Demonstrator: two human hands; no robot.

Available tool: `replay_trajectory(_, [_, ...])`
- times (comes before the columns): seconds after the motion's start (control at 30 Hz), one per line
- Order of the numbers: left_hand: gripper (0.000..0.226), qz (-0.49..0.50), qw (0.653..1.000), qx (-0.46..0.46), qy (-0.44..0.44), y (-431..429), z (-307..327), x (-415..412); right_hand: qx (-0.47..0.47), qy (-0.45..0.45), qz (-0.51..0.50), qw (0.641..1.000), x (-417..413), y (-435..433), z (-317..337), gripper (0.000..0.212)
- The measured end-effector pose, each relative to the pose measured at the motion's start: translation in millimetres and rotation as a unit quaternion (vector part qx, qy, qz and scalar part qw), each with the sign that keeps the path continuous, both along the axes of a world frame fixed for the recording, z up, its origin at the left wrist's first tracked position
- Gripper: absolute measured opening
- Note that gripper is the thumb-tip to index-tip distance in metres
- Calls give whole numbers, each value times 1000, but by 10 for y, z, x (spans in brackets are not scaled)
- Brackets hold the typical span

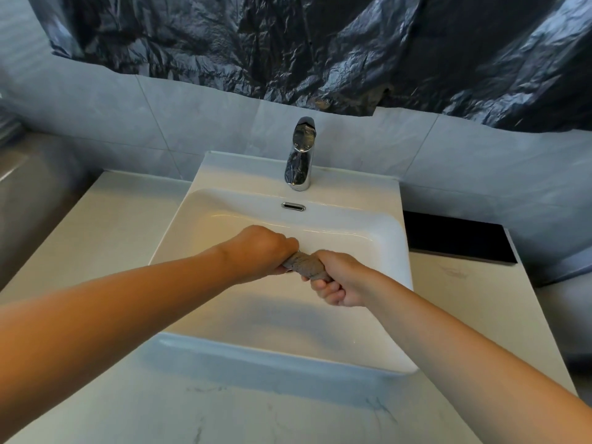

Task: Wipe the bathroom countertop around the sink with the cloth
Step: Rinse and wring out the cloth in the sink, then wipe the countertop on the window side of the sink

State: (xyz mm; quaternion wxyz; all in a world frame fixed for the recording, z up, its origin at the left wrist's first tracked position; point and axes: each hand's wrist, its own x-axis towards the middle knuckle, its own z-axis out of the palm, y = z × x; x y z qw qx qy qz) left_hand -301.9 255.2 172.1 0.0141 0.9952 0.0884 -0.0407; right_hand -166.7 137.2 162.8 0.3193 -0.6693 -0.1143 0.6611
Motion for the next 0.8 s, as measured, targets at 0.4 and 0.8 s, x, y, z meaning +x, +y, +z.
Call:
replay_trajectory(0.4, [35, 367, 706, -597, -100, -606, 265, -574, 333, 20, -252, 908, -183, -356, 40, 41])
replay_trajectory(0.8, [30, 356, 658, -603, -278, -384, 512, -1422, 446, -10, -16, 895, -942, 119, 478, 20])
